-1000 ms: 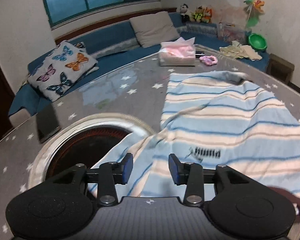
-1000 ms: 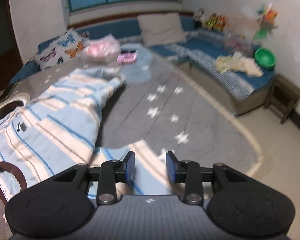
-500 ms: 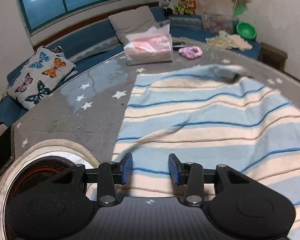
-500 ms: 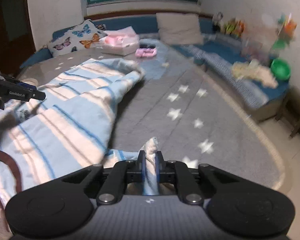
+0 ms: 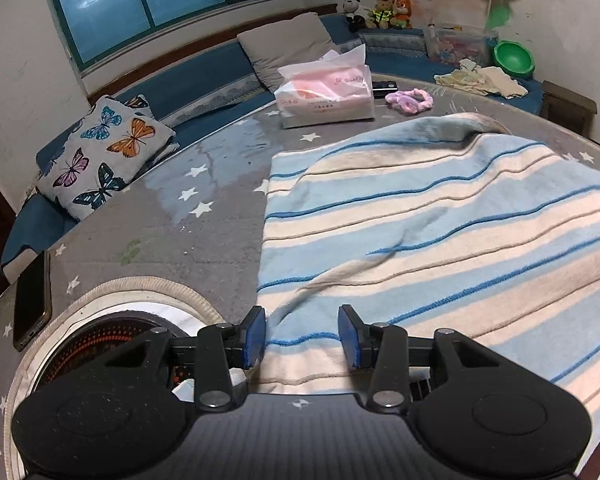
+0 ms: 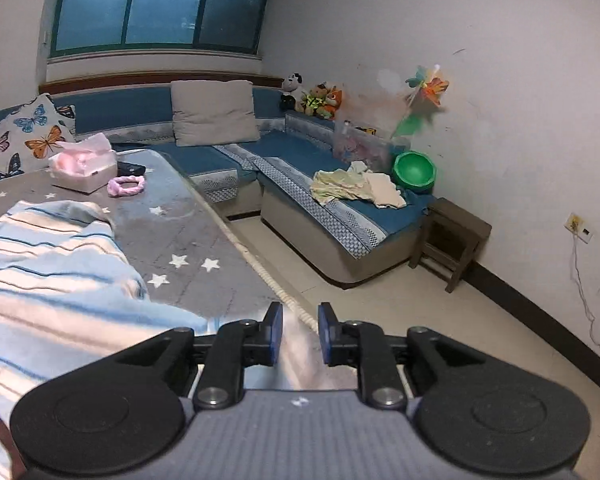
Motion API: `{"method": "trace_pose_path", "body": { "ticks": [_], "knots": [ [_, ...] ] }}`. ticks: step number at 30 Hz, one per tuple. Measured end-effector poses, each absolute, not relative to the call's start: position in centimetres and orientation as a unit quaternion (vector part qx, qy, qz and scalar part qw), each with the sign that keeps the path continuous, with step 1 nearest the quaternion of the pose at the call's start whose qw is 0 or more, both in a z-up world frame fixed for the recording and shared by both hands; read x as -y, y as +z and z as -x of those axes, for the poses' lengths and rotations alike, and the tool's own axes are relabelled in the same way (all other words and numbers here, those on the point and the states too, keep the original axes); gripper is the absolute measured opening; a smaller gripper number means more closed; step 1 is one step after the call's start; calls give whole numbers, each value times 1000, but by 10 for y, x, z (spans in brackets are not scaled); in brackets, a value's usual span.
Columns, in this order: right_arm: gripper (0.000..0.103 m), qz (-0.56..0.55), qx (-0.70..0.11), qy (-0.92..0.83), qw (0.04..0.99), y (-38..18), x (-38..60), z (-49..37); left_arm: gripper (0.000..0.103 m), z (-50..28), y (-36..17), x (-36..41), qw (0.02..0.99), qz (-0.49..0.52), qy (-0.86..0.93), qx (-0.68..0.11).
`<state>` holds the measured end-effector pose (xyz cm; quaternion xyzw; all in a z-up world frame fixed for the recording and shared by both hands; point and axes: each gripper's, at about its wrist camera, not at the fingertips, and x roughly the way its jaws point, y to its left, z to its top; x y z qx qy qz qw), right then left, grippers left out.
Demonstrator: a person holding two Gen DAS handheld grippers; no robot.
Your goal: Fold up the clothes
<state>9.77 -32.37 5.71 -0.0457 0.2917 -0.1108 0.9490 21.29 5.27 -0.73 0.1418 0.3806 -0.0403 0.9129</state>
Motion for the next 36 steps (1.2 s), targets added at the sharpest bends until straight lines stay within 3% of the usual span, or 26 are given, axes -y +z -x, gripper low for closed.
{"method": "trace_pose_path", "body": {
  "ticks": [4, 6, 10, 12, 21, 22, 24, 30, 36],
  "knots": [
    [23, -22, -308, -8, 951, 58, 324, -124, 44, -213, -7, -53, 913, -140, -39, -380],
    [32, -57, -328, 49, 942, 49, 321, -143, 44, -213, -7, -54, 913, -136, -40, -382],
    [34, -68, -362, 98, 925, 30, 307, -181, 44, -214, -6, -54, 913, -135, -41, -383],
    [43, -75, -373, 118, 917, 22, 302, -196, 45, -215, -6, -56, 913, -132, -43, -384],
    [46, -118, -399, 173, 893, -7, 288, -249, 50, -216, -7, -60, 914, -122, -42, -385],
    [42, -120, -399, 181, 891, -8, 286, -251, 50, -216, -7, -60, 914, -122, -42, -384],
    [7, -115, -394, 179, 894, -5, 283, -252, 51, -216, -7, -61, 915, -120, -42, -384],
    [6, -41, -323, 184, 927, 30, 251, -224, 51, -215, -7, -59, 915, -120, -40, -383],
    [7, 146, -267, 260, 916, 35, 172, -165, 53, -216, -7, -61, 916, -113, -36, -383]
  ]
}}
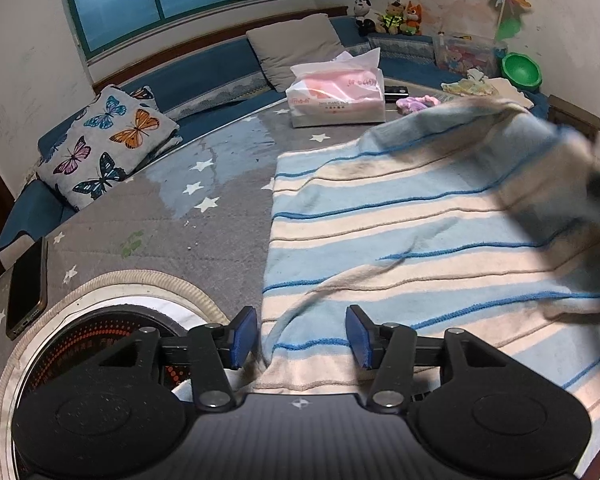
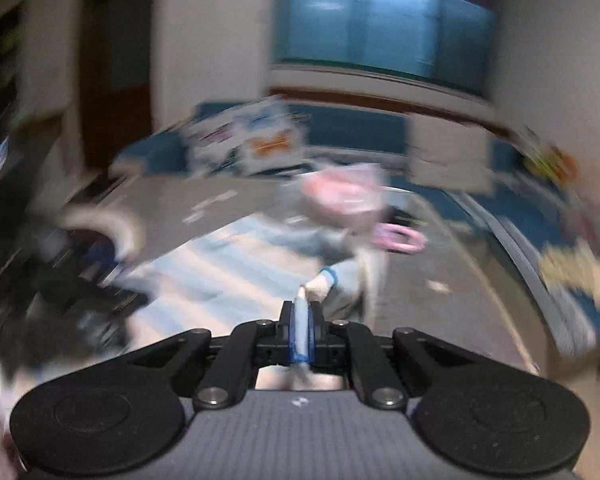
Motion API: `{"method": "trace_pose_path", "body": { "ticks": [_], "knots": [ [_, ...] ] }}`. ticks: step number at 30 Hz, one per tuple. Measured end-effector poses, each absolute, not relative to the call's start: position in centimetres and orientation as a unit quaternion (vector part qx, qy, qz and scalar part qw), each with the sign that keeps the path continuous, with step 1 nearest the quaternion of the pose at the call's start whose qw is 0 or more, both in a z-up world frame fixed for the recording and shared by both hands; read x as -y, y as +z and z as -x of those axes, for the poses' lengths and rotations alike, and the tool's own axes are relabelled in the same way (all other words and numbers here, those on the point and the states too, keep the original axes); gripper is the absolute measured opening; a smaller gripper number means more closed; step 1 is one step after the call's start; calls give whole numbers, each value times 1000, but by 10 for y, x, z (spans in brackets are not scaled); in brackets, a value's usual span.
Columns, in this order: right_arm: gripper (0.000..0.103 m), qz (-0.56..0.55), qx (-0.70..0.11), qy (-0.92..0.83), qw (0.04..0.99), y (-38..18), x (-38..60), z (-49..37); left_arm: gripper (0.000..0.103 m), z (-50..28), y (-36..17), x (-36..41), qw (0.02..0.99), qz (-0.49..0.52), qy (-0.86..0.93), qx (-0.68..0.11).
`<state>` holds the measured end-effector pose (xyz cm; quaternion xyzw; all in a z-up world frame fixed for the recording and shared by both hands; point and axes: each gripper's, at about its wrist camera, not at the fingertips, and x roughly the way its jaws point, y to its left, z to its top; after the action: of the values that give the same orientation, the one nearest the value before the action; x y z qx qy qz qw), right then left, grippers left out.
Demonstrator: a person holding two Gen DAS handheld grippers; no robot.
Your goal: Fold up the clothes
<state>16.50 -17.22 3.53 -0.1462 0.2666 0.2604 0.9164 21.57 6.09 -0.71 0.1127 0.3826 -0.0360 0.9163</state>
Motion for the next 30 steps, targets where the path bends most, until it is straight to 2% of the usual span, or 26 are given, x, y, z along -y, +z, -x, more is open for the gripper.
{"method": "trace_pose_path", "body": {
  "ticks": [3, 12, 19, 21, 28, 30],
  "knots": [
    [18, 171, -291, 301, 892, 19, 153, -151, 53, -216, -7, -62, 916, -112, -36, -382],
    [23, 52, -300, 319, 898, 57, 203, -150, 57, -217, -8, -65, 917, -109, -36, -381],
    [23, 77, -359, 292, 883, 34, 207, -199, 59, -217, -8, -65, 917, -108, -34, -382],
    [27, 90, -375, 294, 875, 22, 200, -208, 59, -217, -8, -66, 917, -108, -34, -382],
    [26, 95, -379, 273, 879, 10, 185, -227, 60, -218, -8, -66, 917, -106, -34, -382],
    [15, 109, -378, 267, 880, 9, 181, -230, 62, -218, -8, -66, 918, -107, -34, -381]
  ]
}}
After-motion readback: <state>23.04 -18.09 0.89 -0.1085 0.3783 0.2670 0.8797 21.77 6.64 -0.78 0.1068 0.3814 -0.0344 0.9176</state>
